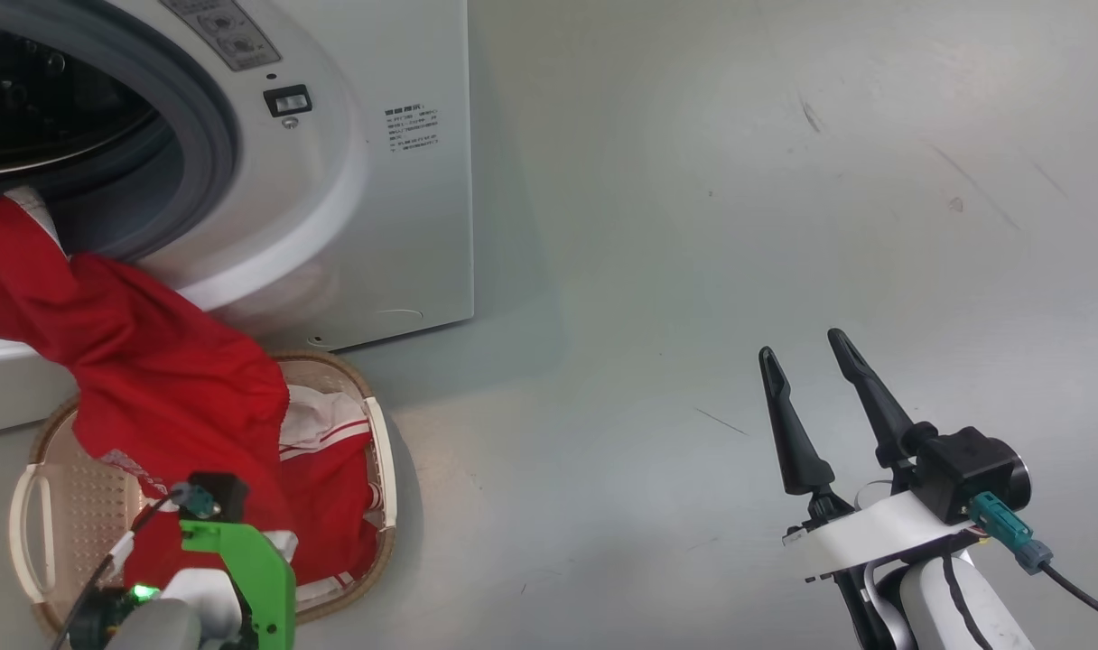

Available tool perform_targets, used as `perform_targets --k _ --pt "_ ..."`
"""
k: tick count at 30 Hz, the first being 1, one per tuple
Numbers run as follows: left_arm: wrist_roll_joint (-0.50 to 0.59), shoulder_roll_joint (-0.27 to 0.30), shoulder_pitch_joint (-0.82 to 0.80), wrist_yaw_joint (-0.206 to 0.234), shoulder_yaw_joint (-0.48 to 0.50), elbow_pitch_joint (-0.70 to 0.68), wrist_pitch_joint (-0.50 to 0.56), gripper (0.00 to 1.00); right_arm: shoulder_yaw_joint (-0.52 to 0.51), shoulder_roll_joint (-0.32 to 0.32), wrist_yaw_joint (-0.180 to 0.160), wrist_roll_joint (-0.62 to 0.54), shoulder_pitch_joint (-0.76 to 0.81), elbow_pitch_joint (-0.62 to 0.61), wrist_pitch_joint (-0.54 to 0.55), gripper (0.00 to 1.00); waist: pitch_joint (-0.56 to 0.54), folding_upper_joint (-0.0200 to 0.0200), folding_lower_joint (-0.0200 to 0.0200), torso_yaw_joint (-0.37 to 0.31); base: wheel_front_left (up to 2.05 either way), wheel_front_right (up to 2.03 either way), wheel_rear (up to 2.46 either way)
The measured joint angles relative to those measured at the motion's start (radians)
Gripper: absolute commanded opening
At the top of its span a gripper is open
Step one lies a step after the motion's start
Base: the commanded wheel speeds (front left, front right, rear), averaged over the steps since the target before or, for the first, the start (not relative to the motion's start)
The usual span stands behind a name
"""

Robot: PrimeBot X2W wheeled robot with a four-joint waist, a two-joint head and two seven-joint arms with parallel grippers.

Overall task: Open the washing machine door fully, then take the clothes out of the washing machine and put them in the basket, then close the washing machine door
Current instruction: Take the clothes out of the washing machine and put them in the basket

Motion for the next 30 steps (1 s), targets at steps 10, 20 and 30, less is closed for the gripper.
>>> perform_targets --k 10,20,30 --pt "0.008 0.042 -0.063 -0.005 0.033 -0.03 -0.08 0.0 0.008 0.001 0.0 0.0 0.0 -0.009 0.0 1.0 0.018 0.0 0.0 -0.003 0.0 0.0 0.0" --pt "0.011 0.062 -0.092 -0.002 0.038 0.002 -0.086 0.0 0.018 0.003 0.001 0.0 -0.02 -0.023 0.0 1.0 0.067 0.0 0.0 -0.028 0.0 0.0 0.0" --pt "0.042 0.072 -0.174 0.021 0.024 0.024 -0.077 0.0 0.027 0.008 0.001 0.001 -0.034 -0.034 0.0 1.0 0.136 0.0 0.0 -0.062 0.0 0.0 0.0"
